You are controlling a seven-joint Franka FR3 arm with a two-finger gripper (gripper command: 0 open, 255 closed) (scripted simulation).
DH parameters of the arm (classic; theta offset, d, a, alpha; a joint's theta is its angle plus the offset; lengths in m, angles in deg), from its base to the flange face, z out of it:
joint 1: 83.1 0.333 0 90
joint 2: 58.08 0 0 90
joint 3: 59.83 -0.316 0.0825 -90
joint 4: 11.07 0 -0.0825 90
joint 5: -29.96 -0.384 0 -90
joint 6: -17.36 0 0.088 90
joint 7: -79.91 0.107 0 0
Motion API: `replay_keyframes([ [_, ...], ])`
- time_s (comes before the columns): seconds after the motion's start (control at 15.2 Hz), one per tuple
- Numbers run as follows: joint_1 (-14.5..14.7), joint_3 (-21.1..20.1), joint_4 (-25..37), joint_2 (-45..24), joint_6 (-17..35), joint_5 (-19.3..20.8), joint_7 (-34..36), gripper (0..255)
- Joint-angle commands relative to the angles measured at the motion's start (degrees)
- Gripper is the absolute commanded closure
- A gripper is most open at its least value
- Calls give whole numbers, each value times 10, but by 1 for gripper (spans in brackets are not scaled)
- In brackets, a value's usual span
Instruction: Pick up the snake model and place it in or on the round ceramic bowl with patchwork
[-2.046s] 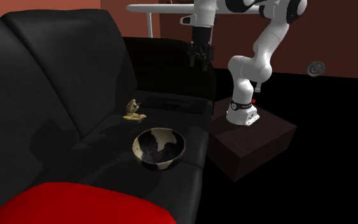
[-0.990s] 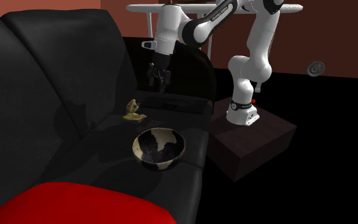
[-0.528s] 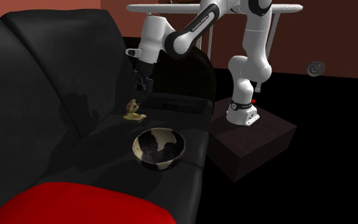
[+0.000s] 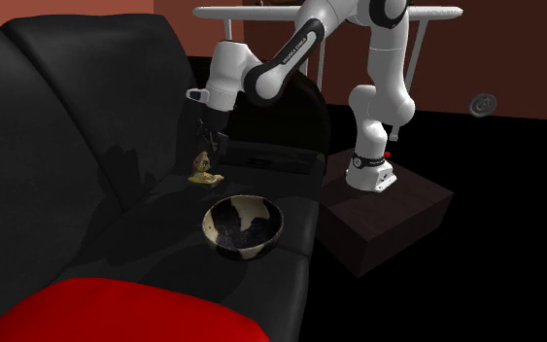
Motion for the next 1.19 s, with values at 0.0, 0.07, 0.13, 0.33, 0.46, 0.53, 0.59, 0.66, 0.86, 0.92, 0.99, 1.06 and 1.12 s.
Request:
replay_keyframes([
  [0.0, 0, 0, -2, -2, 5, -1, 0, 0],
  [0.07, 0, 0, -2, -2, 5, -1, 0, 0],
  [0.13, 0, 0, -2, -2, 5, -1, 0, 0],
  [0.33, 0, 0, -2, -2, 5, -1, 0, 0],
  [0.46, 0, 0, -2, -2, 5, -1, 0, 255],
  [0.53, 0, 0, -2, -2, 5, -1, 0, 255],
  [0.59, 0, 0, -2, -2, 5, -1, 0, 255],
  [0.66, 0, 0, -2, -2, 5, -1, 0, 255],
  [0.86, 0, 0, -2, -2, 5, -1, 0, 255],
  [0.92, 0, 0, -2, -2, 5, -1, -1, 255],
  [0.99, 0, 0, -2, -2, 5, -1, -1, 255],
  [1.06, 0, 0, -2, -2, 5, -1, 0, 255],
  [1.12, 0, 0, 0, 2, -2, 2, 2, 255],
])
